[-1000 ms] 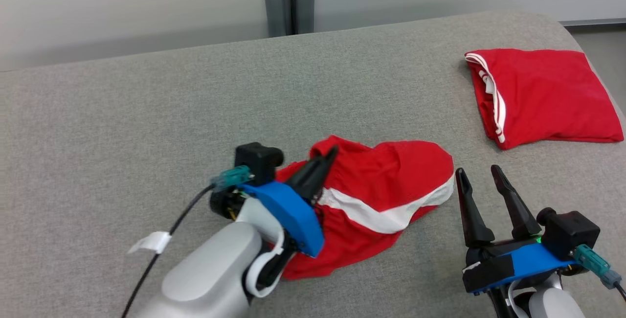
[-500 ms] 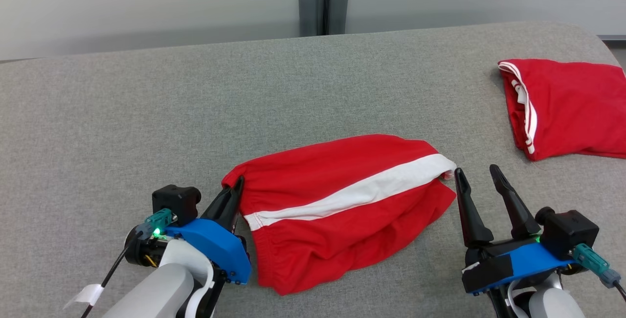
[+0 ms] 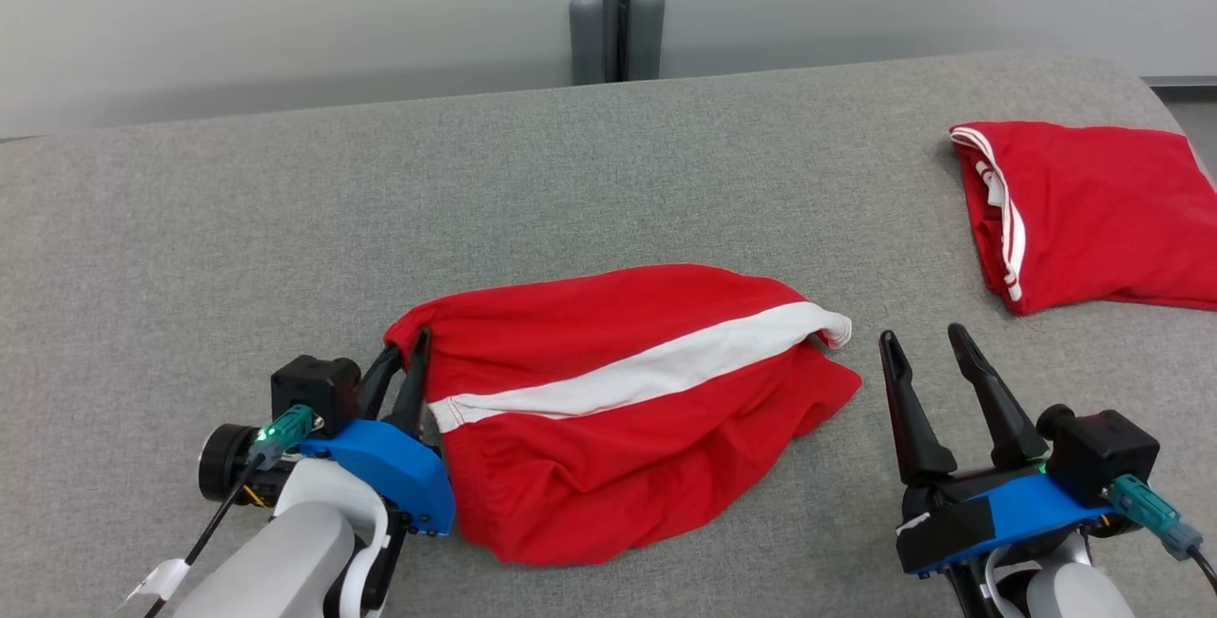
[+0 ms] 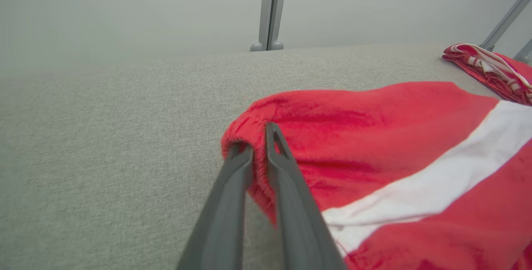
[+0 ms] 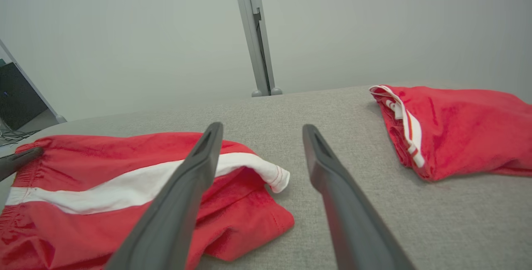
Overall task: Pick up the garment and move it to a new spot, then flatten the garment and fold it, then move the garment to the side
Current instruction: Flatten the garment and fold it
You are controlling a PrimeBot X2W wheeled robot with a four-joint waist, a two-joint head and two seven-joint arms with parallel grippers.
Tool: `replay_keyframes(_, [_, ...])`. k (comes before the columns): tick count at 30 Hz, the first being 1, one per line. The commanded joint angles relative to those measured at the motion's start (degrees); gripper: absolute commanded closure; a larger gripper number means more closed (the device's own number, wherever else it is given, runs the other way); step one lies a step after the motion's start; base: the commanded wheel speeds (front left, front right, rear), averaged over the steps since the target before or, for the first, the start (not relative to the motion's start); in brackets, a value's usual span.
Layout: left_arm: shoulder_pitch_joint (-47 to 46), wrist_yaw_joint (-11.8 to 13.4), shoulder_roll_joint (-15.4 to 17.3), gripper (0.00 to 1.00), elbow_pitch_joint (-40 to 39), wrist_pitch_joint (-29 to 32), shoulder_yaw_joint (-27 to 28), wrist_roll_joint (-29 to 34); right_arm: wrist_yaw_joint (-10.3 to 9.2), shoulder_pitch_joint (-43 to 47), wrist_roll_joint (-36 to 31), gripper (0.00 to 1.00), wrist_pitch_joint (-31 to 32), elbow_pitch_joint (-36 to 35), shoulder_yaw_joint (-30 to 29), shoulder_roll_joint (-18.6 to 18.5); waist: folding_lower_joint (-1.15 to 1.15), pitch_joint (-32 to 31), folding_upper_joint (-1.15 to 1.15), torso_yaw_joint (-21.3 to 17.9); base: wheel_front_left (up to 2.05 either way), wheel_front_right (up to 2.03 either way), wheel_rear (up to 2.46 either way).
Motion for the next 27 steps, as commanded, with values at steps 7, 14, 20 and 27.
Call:
replay_keyframes(7, [4.61, -1.04, -1.74, 0.0, -2.9, -1.94, 5.51, -2.21, 0.01, 1.38, -0.63, 0.0, 0.36, -0.63, -1.75, -0.11, 0.0, -1.6, -0.01, 1.04, 0.0, 0.0, 0.0])
replay_keyframes(14, [11.56, -2.95, -3.97, 0.0, -10.15, -2.06, 17.04, 5.6, 0.01, 2.37, -1.07, 0.0, 1.07, -1.34, -3.25, -0.12, 0.0, -3.89, -0.01, 3.61, 0.0, 0.0, 0.0])
replay_keyframes(20, [17.35, -5.25, -7.04, 0.0, -14.0, -2.07, 27.36, 13.24, 0.01, 3.22, -0.95, 0.0, 1.47, -1.56, -4.7, -0.13, 0.0, -5.74, -0.01, 5.44, 0.0, 0.0, 0.0])
replay_keyframes(27, [21.31, -7.75, -8.35, 0.0, -11.64, -2.08, 32.03, 17.94, 0.01, 4.17, -0.71, 0.0, 1.83, -0.5, -6.25, -0.11, 0.0, -7.92, -0.01, 6.58, 0.0, 0.0, 0.0])
